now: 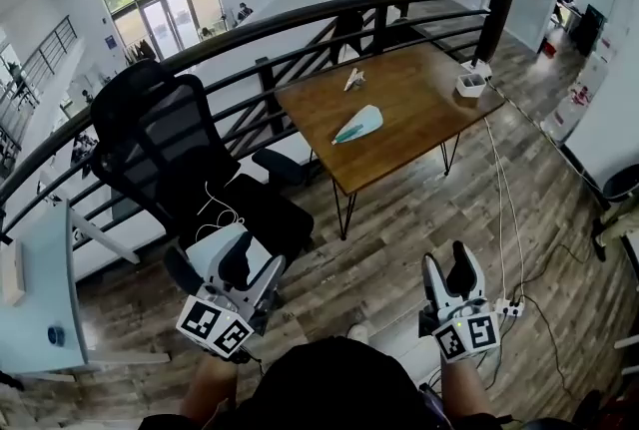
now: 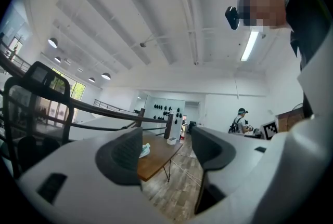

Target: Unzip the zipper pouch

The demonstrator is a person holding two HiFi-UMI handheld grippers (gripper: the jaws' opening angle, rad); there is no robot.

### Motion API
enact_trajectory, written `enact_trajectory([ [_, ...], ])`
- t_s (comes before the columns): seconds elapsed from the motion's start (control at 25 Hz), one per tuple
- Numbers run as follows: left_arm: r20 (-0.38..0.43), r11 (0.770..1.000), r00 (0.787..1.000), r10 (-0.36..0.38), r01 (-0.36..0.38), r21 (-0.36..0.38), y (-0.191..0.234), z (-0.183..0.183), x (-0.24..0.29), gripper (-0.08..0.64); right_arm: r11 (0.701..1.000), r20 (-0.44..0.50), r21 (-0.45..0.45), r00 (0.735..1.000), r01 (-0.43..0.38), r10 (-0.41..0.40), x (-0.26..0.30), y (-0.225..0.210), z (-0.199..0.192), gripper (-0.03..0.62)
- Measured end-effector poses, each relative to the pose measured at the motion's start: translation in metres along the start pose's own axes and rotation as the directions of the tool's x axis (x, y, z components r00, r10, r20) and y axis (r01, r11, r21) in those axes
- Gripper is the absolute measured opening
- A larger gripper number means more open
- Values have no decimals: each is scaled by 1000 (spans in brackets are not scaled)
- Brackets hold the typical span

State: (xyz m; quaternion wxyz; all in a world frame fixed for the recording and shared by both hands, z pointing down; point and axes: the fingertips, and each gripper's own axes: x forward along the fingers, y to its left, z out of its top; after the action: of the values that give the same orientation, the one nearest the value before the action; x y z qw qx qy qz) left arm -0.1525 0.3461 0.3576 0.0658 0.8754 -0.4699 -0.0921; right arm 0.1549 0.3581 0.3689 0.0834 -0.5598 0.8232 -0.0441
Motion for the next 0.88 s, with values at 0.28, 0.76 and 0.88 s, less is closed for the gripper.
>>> enact_trajectory([
  [0.28, 1, 998, 1000, 6, -6, 56, -16, 1, 64, 302, 1000, 13, 1, 1000, -19, 19, 21, -52, 17, 256],
  [0.76, -70, 999, 997, 35, -33, 27, -32, -25, 106, 302, 996, -13, 83, 1000, -20, 21, 25, -105, 0, 241],
  [0.88, -68, 999, 997, 36, -34, 30, -26, -26, 118, 302, 996, -29, 88, 999, -16, 19, 35, -112, -6, 241],
])
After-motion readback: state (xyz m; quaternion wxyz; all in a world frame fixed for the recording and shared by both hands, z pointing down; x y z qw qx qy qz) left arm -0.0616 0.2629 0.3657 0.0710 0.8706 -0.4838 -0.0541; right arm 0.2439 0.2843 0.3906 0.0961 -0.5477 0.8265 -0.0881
